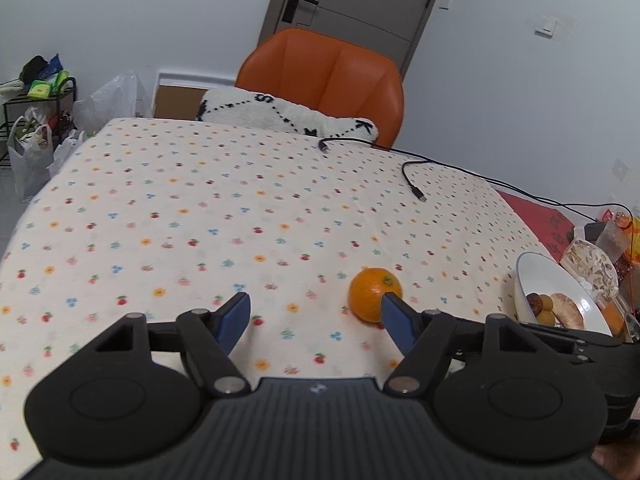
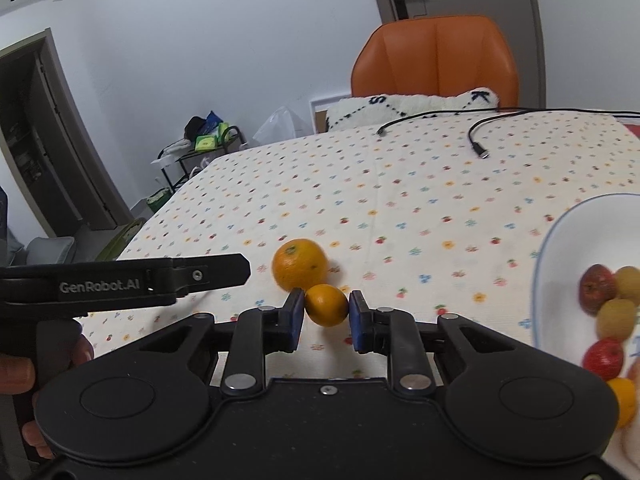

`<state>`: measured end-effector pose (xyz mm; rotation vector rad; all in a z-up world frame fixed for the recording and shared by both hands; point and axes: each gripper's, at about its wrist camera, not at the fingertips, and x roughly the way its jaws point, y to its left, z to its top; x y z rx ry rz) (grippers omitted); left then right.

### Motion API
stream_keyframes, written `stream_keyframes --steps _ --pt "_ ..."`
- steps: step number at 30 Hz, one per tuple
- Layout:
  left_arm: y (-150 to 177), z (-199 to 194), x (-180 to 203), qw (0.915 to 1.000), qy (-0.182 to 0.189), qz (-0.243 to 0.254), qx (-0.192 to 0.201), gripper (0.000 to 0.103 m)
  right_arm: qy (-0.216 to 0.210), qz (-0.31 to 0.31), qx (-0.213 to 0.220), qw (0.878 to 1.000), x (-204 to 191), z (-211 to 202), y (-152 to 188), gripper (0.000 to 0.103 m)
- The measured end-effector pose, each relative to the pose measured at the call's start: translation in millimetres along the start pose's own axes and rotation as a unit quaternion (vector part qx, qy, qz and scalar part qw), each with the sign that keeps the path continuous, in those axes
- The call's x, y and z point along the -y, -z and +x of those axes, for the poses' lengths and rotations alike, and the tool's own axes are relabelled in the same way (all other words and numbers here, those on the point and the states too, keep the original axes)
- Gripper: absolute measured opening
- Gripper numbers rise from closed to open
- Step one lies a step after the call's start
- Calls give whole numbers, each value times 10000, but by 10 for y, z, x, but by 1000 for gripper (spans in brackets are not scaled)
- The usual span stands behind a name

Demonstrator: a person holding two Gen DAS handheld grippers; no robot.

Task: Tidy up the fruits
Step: 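Close the right tool on the small mandarin while the left tool grasps the orange, then carry the mandarin with the right tool while the left tool carries the orange to the plate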

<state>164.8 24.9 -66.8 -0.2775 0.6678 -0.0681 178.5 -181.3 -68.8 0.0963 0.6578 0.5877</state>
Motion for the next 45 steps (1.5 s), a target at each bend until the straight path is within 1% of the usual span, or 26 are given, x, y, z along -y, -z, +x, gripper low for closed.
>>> stream_keyframes --steps 4,9,11,14,17,18,19,22,27,36,45 --pt "-9 72 91 9999 94 69 -20 66 113 -2 85 9999 64 -75 -25 22" --pt "2 206 188 9997 219 88 -72 65 261 26 202 9995 164 -203 -59 22" --pt "9 267 235 9995 281 117 -92 63 337 55 254 9991 223 -263 -76 22" --pt "22 349 303 9992 342 154 -130 56 434 134 322 9985 307 -372 -98 22" --pt "28 413 329 9993 338 82 -142 45 515 155 403 9977 371 -483 -117 22" --pt "28 427 332 9995 287 56 -130 39 545 160 426 9975 385 -512 -118 22" --pt "25 438 328 9996 247 21 -124 36 577 170 444 9972 403 -538 -117 22" --pt "13 426 319 9996 246 -95 -89 35 674 222 474 9964 473 -604 -105 22" --pt "-14 360 408 9995 318 -56 17 35 848 329 489 9947 590 -688 -78 22" --pt "-9 328 696 9984 554 113 25 35 1136 465 565 9908 781 -887 -13 22" --pt "21 327 990 9967 762 278 -2 35 1418 642 553 9863 971 -1029 78 22"
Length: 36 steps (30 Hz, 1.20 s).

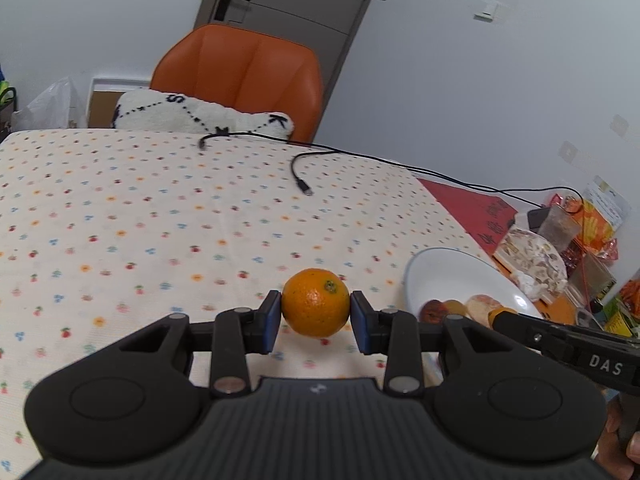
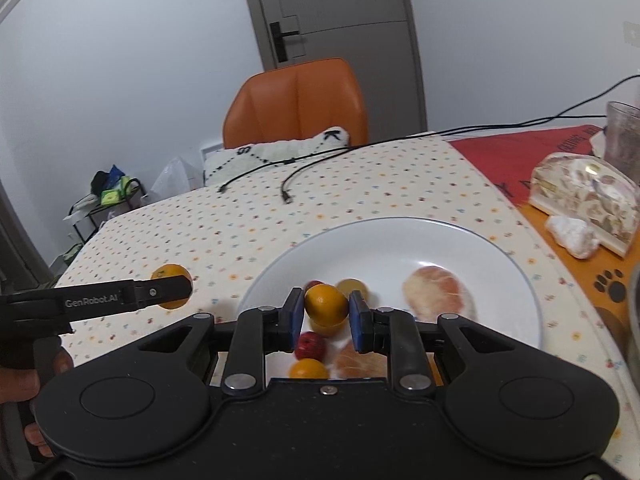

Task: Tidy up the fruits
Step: 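Carry the mandarin with the right tool while the left tool carries the orange to the plate, then open the right tool over the plate while the left tool releases the orange there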

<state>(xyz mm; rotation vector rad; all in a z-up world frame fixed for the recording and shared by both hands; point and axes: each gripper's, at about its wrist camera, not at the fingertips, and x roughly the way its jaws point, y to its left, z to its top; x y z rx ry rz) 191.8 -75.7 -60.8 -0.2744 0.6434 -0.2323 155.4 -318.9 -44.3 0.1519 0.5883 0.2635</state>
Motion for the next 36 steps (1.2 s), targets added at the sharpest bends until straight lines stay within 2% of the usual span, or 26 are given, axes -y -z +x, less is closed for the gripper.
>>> stream_keyframes --steps 9,12,36 --pt "16 37 256 9997 185 160 -40 35 173 185 -39 9997 187 -99 46 23" --pt "20 50 347 9995 251 205 -63 35 164 316 53 9994 259 -155 51 29" --pt "40 192 1070 9947 864 498 -237 35 189 616 218 9977 576 -343 71 29"
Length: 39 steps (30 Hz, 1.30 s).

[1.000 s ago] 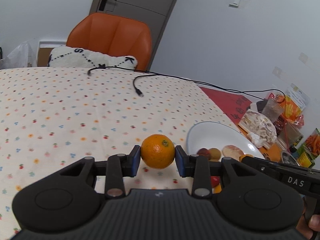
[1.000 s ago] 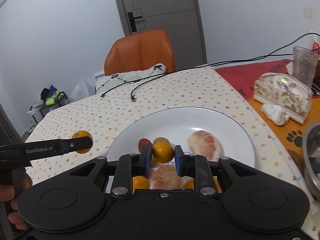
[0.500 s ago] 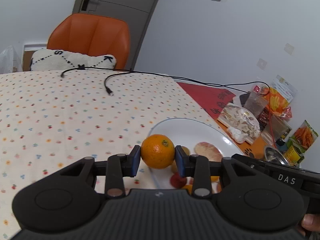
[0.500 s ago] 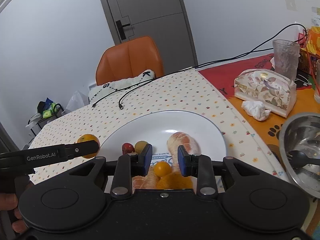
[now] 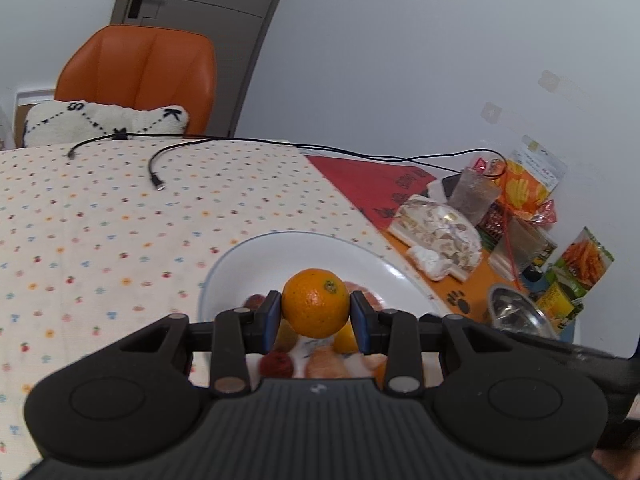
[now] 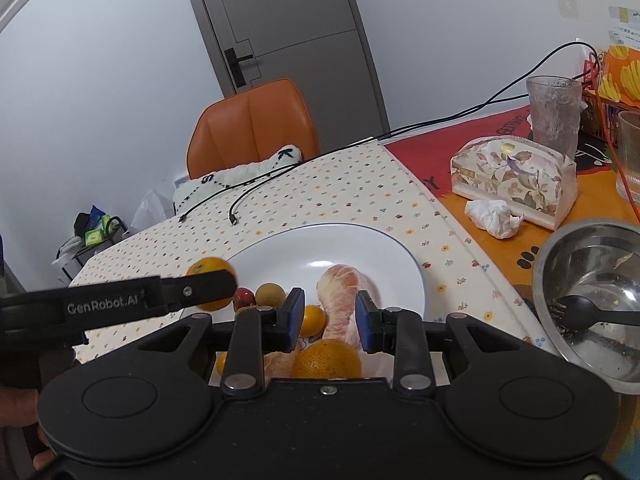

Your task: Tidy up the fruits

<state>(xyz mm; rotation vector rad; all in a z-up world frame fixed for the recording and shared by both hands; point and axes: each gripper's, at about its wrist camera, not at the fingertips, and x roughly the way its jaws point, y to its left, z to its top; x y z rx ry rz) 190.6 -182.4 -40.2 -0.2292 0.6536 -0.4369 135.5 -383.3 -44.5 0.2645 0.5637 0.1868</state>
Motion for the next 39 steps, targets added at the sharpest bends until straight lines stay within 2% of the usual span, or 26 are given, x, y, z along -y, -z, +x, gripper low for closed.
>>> stream_keyframes --steps 5,14,19,21,22,25,39 --pt "-50 -53 13 9998 53 -57 192 42 -51 -31 27 10000 -14 -28 -1 29" --pt "-32 -189 -145 9994 -316 -91 103 47 -166 -30 50 9998 -88 -56 4 29" --pt "-3 -337 -178 9990 -441 -40 118 55 -249 -67 64 9996 -181 -99 5 29" --pt "3 -410 -191 9987 -496 -28 137 61 -279 -78 78 9996 -214 -134 9 33" --pt "4 -447 -196 9985 -530 -23 147 64 -280 -79 89 9995 -225 -149 11 38" --pt "20 -550 -217 9980 -620 -7 156 72 -318 -76 89 9994 -256 -185 34 40" --pt "116 -904 -281 9935 -1120 -16 194 80 -660 -110 84 9977 -369 -324 149 53"
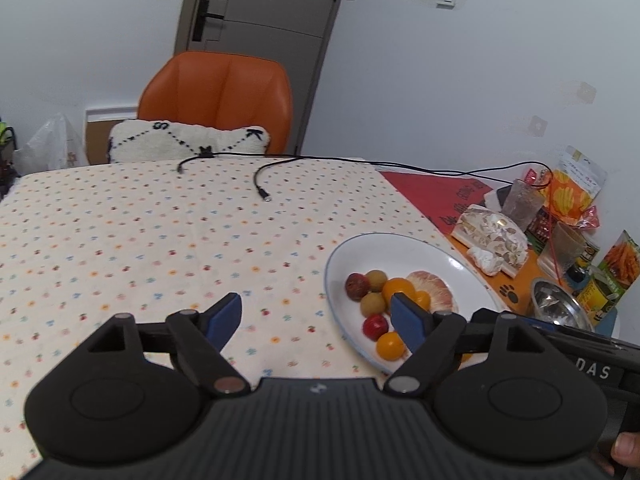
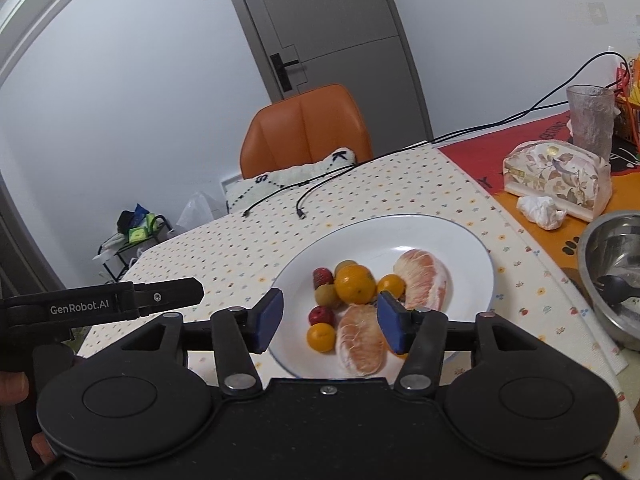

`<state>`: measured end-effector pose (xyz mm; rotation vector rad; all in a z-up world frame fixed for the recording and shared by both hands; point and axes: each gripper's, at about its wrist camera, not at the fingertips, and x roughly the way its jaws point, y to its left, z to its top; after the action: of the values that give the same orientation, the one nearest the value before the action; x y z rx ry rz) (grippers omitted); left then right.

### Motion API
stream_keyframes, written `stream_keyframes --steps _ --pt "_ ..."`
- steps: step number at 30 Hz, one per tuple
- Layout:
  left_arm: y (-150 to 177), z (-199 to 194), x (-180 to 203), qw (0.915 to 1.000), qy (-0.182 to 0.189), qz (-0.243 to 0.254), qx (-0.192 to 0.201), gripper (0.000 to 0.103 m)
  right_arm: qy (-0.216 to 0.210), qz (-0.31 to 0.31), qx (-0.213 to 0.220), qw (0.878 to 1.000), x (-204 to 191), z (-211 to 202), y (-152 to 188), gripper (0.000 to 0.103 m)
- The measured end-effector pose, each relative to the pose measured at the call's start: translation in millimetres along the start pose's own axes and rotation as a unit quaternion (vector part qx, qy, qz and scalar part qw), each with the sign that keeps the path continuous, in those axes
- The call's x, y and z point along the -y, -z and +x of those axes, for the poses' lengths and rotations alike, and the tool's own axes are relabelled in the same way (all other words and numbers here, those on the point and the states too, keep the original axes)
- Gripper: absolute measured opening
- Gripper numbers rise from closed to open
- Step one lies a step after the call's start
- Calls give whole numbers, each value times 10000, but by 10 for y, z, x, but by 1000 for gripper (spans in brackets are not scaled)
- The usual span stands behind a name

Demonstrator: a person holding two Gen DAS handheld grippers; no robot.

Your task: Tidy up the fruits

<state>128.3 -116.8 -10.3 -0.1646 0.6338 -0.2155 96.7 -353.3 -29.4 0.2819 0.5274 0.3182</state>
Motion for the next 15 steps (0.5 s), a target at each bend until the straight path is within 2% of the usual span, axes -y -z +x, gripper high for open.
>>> stream_keyframes --steps 9,15 --pt "63 -228 -55 9991 -408 -14 118 86 -269 -74 62 9996 -66 -129 32 64" --pt "109 -417 -88 9972 -713 -62 193 92 -429 -145 132 9989 -150 -229 57 78"
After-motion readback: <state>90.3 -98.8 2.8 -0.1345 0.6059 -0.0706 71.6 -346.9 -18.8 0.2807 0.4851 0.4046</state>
